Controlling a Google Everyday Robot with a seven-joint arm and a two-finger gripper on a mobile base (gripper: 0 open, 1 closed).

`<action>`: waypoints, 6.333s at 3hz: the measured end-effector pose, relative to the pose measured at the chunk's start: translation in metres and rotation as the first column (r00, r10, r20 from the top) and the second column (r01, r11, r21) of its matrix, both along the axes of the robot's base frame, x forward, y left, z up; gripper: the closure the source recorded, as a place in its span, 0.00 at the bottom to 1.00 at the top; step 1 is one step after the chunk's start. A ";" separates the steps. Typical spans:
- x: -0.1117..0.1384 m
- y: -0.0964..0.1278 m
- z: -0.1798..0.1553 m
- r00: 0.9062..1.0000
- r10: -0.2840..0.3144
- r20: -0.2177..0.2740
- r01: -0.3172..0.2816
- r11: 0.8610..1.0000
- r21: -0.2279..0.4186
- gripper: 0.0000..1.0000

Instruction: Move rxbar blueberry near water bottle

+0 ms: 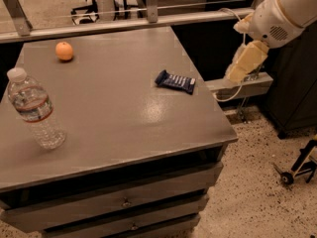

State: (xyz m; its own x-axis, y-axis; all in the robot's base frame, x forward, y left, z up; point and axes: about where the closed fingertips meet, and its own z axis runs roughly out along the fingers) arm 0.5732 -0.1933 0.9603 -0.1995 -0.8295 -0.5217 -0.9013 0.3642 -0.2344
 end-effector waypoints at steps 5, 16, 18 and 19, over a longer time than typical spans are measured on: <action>0.101 0.088 -0.101 0.993 0.053 -0.107 -0.030 0.978 0.208 0.00; -0.004 0.299 -0.096 0.891 0.443 -0.098 -0.388 0.855 0.344 1.00; -0.040 0.333 -0.107 0.849 0.515 -0.118 -0.443 0.816 0.372 1.00; -0.047 0.345 -0.113 0.837 0.532 -0.128 -0.451 0.804 0.388 0.97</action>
Offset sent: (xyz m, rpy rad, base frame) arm 0.1240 0.0555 -0.0633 0.2313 0.0874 -0.0271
